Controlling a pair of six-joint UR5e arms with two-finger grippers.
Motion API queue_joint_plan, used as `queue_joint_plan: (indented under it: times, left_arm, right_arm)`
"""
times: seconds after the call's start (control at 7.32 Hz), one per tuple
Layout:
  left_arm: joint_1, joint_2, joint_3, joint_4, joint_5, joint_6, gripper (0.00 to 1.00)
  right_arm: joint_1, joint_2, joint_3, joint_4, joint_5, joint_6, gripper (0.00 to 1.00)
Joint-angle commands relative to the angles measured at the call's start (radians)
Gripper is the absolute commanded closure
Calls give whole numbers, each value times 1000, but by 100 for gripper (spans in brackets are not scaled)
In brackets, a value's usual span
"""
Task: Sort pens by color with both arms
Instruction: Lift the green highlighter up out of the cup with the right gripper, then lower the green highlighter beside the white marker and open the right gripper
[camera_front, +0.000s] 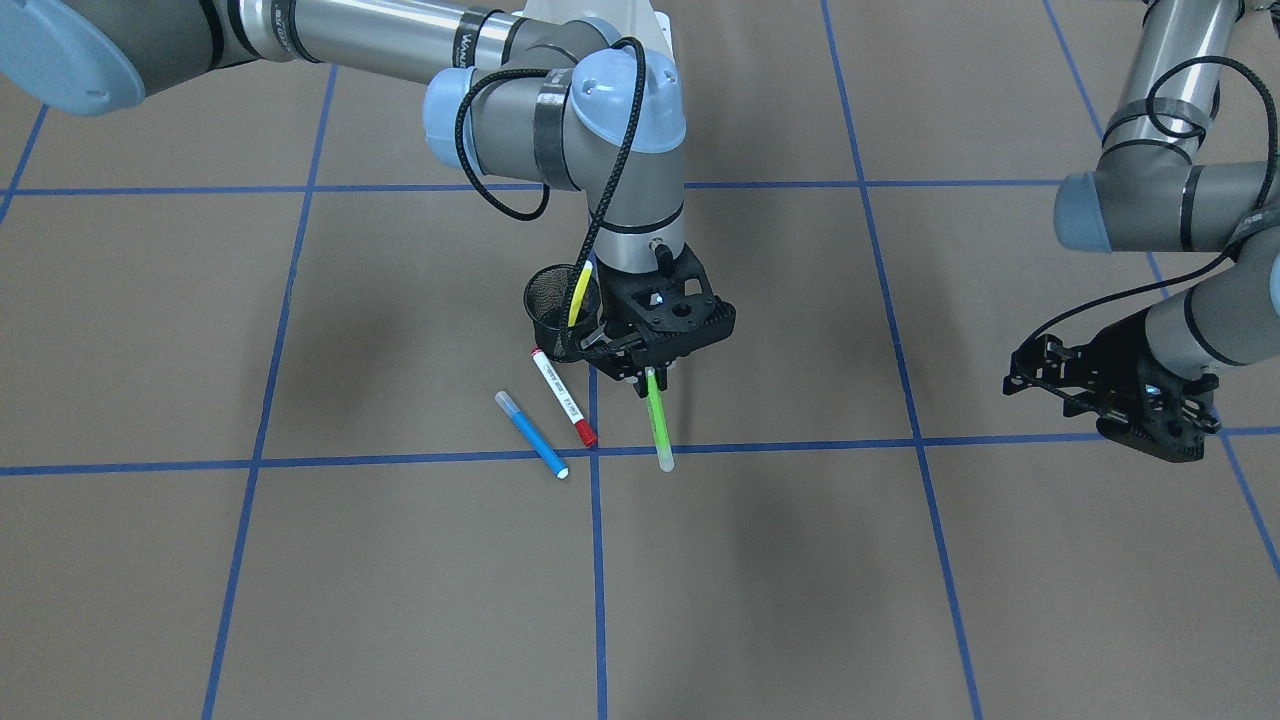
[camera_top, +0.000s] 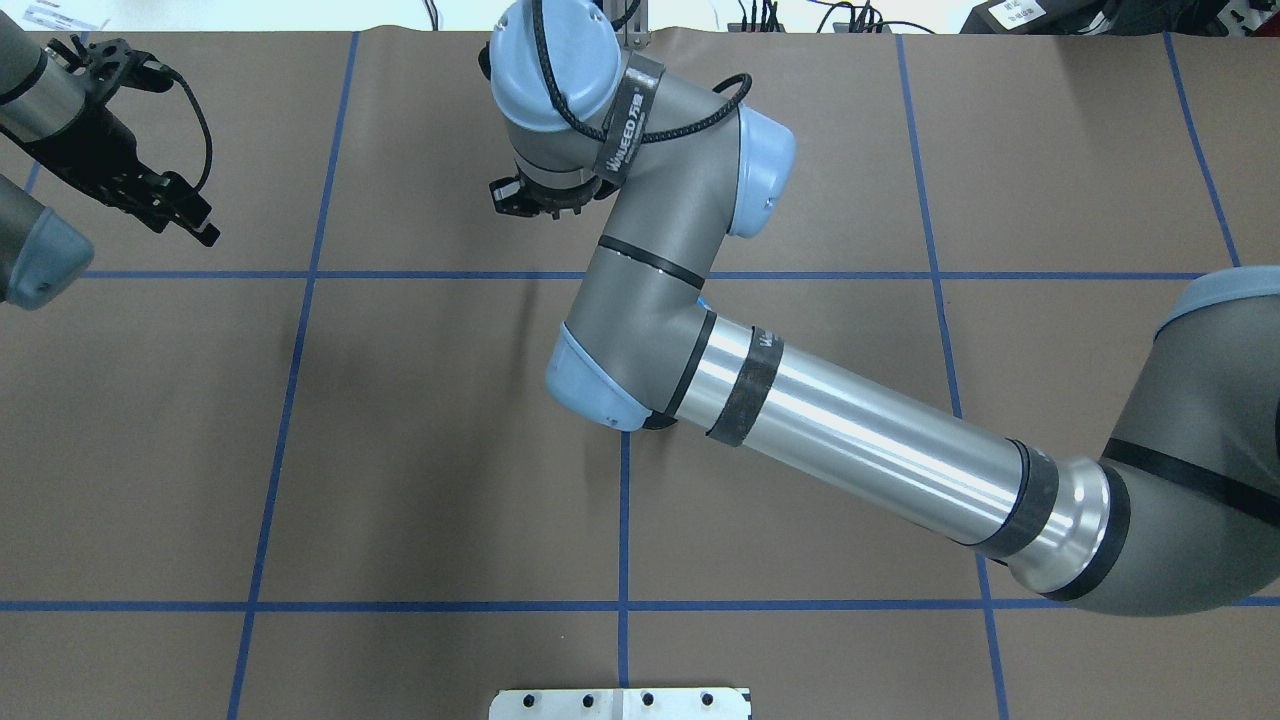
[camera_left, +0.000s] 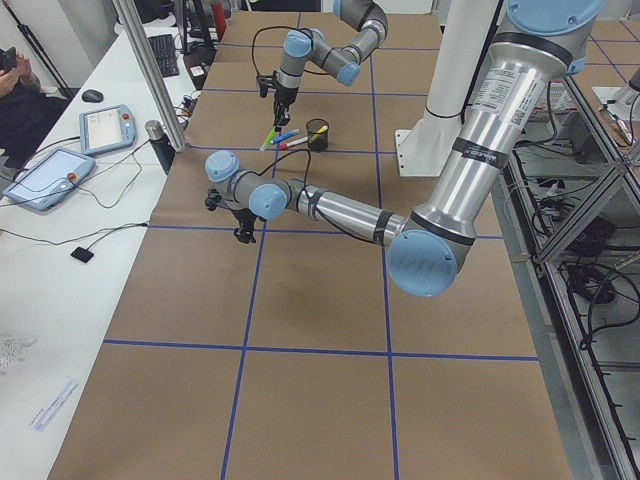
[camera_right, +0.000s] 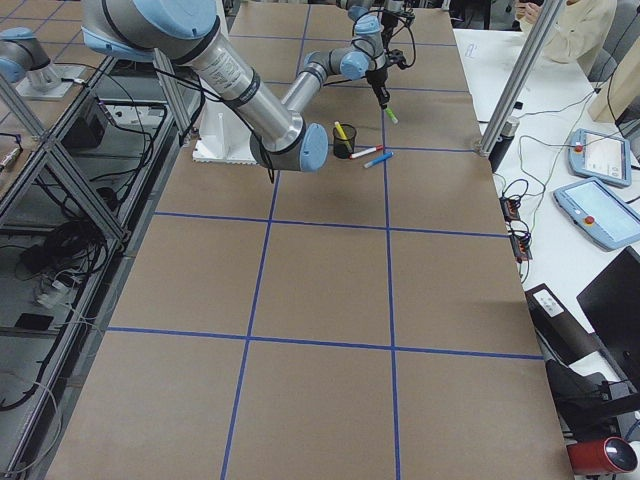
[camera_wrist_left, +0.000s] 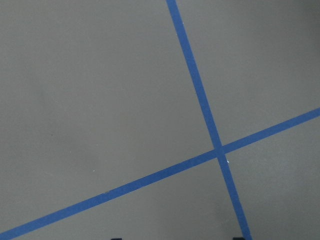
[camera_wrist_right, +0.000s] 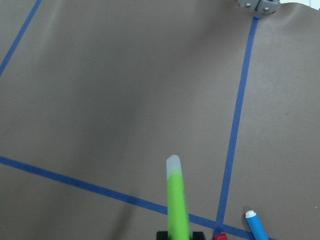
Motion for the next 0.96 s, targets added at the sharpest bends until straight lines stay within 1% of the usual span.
queue_joint_plan:
  times: [0.0, 0.14, 0.41, 0.68, 0.82]
  left_arm:
    - [0, 12, 3, -4, 1, 0, 21]
    - [0, 13, 3, -5, -1, 0, 21]
    - [0, 13, 1, -7, -1, 0, 21]
    - [0, 12, 1, -7, -1, 0, 21]
    - [0, 12, 1, -7, 1, 0, 21]
  right_arm:
    - [-19, -32, 8, 6, -9, -33, 86]
    - [-19, -50, 11, 3, -12, -49, 86]
    - [-19, -52, 14, -1, -12, -52, 86]
    - [-19, -68, 38, -8, -12, -50, 82]
    - [-19, -65, 46, -35, -9, -50, 73]
